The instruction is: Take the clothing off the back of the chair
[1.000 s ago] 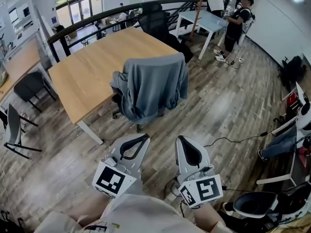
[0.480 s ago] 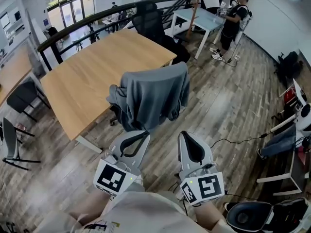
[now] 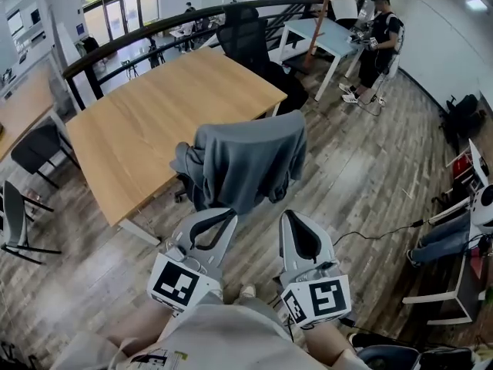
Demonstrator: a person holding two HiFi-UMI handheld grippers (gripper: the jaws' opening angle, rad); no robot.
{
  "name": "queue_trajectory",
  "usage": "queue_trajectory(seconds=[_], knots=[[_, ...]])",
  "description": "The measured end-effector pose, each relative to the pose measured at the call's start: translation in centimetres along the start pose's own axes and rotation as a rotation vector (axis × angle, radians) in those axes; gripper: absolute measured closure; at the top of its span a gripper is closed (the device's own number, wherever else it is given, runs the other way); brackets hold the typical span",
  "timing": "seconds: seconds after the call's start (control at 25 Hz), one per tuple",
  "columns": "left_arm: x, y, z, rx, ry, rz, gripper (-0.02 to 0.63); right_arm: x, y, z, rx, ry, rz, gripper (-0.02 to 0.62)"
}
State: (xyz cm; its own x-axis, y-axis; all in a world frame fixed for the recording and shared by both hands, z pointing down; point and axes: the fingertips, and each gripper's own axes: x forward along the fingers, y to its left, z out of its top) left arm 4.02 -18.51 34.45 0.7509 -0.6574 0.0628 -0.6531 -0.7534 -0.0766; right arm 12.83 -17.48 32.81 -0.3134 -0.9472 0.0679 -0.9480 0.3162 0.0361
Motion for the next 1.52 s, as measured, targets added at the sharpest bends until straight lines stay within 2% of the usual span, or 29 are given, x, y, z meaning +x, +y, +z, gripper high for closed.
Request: queue_trajectory(seconds=[0.32, 0.6, 0.72, 0.76, 0.84, 0.92, 1.0, 1.16, 1.24, 1.4, 1.52], knots=[[2.1, -0.3, 0.5, -0.004, 0.012, 0.067, 0.603, 0.6, -2.4, 0.1, 0.027, -0.015, 0.060, 0.592], [3.8, -0.6, 0.5, 0.004, 0.016, 0.103, 0.603, 0.9, -5.4, -0.1, 0.044, -0.029, 0.062, 0.586], [4.5, 0.2, 0.3, -0.001, 0.023, 0.146, 0.601, 1.5, -7.0, 0.0, 0.042, -0.039, 0.060, 0.570], [4.7, 0.6, 0.3, -0.007, 0.023, 0.167, 0.595, 1.8, -7.6, 0.0, 0.040, -0.040, 0.061, 0.560], [5.0, 1.7, 0.3, -0.024, 0.020, 0.208, 0.527, 2.5, -8.6, 0.0, 0.026, -0.037, 0.068, 0.526], [5.4, 3.0, 0.4, -0.020, 0.023, 0.238, 0.517, 3.3, -9.5, 0.1, -0.002, -0.028, 0.077, 0.481], [6.0, 4.3, 0.2, -0.003, 0.036, 0.263, 0.483, 4.2, -10.4, 0.2, -0.030, -0.020, 0.085, 0.425], [7.4, 7.0, -1.0, 0.040, 0.051, 0.312, 0.425, 6.5, -12.3, -0.6, -0.061, 0.002, 0.103, 0.353], [8.0, 8.4, -1.6, 0.024, 0.054, 0.333, 0.410, 7.7, -13.2, -1.2, -0.078, 0.010, 0.099, 0.305], [9.4, 10.6, -3.5, 0.008, 0.091, 0.365, 0.385, 10.3, -15.1, -3.2, -0.094, 0.040, 0.098, 0.272], [10.7, 11.6, -5.8, 0.004, 0.130, 0.375, 0.370, 12.3, -16.4, -5.6, -0.029, 0.067, 0.120, 0.252]])
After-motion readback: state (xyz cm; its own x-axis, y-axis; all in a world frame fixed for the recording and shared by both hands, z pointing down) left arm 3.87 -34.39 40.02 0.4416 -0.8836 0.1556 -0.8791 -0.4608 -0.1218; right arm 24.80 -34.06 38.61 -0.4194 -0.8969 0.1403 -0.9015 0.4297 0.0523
